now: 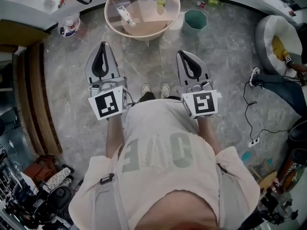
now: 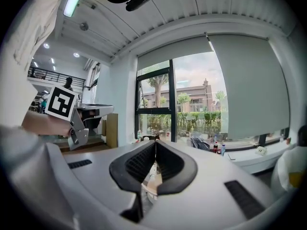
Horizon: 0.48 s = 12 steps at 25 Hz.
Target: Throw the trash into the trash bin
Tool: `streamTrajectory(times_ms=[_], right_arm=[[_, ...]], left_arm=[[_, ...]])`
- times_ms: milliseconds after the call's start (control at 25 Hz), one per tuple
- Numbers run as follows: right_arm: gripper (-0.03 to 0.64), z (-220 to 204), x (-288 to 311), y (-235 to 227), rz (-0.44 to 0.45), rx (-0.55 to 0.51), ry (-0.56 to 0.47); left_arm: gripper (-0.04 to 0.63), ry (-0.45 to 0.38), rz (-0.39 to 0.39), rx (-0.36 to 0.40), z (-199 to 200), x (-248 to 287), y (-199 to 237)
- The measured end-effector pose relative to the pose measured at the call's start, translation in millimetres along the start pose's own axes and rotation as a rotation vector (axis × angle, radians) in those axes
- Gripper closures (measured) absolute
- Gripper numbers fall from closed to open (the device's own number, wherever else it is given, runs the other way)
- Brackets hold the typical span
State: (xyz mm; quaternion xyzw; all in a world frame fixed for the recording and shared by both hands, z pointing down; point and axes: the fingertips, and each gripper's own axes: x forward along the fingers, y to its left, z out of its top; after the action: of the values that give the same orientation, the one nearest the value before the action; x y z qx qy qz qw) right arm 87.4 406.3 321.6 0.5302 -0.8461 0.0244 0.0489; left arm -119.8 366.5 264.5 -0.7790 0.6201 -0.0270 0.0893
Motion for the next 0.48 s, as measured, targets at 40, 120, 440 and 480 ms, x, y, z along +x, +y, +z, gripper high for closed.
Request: streamTrajectory(times_ms=[40,120,440,480], right_arm=[[0.603,-3.2,-1.3,-2.1,0.019,0.009,-0.006],[0.603,-18.0,-1.0,-11.9,0.038,0.013,0.009],[0.603,-18.2,12.6,-22.6,0.095,0.005,0.040],[0.603,-19.5,19.3,-23.8,0.096,0.003,0.042]], left_arm=[[0.583,-0.002,0.001,-0.001,-0.7,-1.2,-5.9],[0.583,-0.011,0.006,-0.013,-2.8,-3.3,-15.8],[0.583,-0.040,0.105,-0.051,-2.5,-10.2,10.8],[0.583,-0.039,0.109,-0.050,-6.3,-7.1,13.7]])
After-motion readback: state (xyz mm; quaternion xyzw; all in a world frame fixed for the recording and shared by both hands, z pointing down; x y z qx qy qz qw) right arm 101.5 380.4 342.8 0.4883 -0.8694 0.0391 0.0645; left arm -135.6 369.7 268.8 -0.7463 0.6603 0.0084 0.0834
